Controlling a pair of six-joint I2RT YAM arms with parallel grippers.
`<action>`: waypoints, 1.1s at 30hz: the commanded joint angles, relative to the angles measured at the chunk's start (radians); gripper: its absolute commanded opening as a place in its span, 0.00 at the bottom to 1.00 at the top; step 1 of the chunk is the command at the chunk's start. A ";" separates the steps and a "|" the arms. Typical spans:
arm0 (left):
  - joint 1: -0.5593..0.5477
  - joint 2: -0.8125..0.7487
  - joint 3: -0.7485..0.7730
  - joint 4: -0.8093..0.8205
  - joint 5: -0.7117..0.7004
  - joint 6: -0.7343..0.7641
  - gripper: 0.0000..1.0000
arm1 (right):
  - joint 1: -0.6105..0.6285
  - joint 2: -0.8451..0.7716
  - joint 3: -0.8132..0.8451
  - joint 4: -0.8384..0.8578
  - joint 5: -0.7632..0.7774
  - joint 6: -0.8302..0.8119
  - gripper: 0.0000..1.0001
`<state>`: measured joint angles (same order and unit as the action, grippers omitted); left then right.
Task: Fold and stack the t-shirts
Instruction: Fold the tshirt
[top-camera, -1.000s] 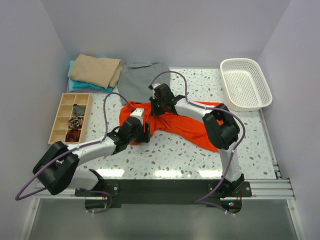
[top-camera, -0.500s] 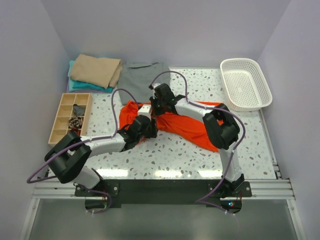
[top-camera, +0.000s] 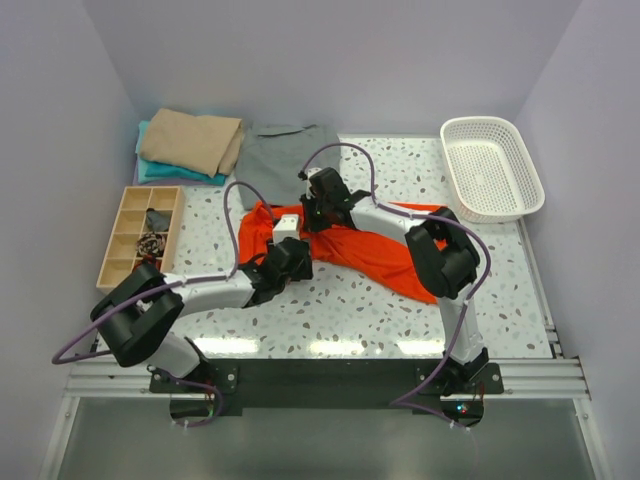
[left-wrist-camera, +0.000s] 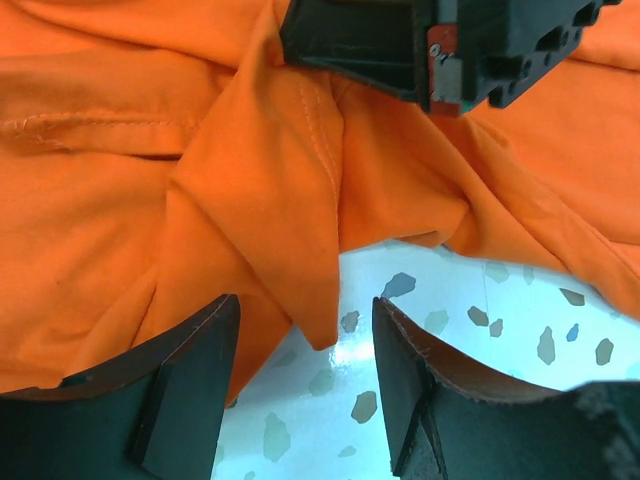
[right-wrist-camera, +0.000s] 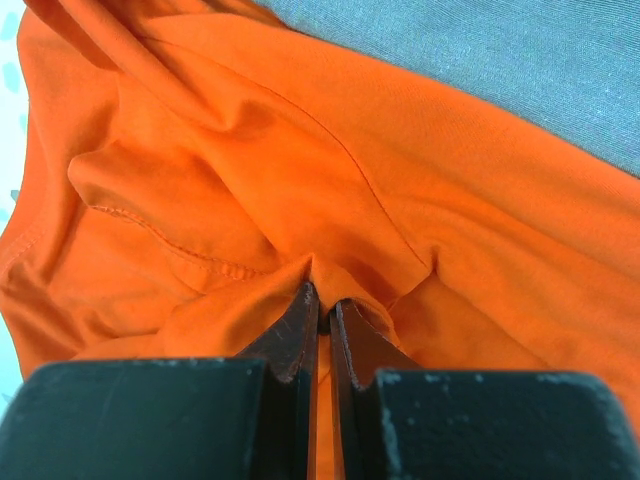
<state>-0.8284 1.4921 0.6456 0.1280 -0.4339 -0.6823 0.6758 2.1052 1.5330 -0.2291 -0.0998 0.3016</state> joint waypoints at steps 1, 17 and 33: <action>-0.017 0.000 0.028 -0.011 -0.066 -0.053 0.58 | -0.005 -0.021 -0.002 0.024 -0.005 -0.015 0.04; -0.020 -0.119 0.082 -0.191 -0.043 0.041 0.00 | -0.007 -0.092 -0.085 -0.032 -0.029 -0.022 0.04; -0.021 -0.323 0.177 -0.817 0.296 0.079 0.00 | 0.142 -0.379 -0.349 -0.194 -0.081 -0.001 0.04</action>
<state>-0.8455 1.1851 0.8150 -0.5274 -0.2802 -0.6086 0.7456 1.8191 1.2304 -0.3489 -0.1818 0.2951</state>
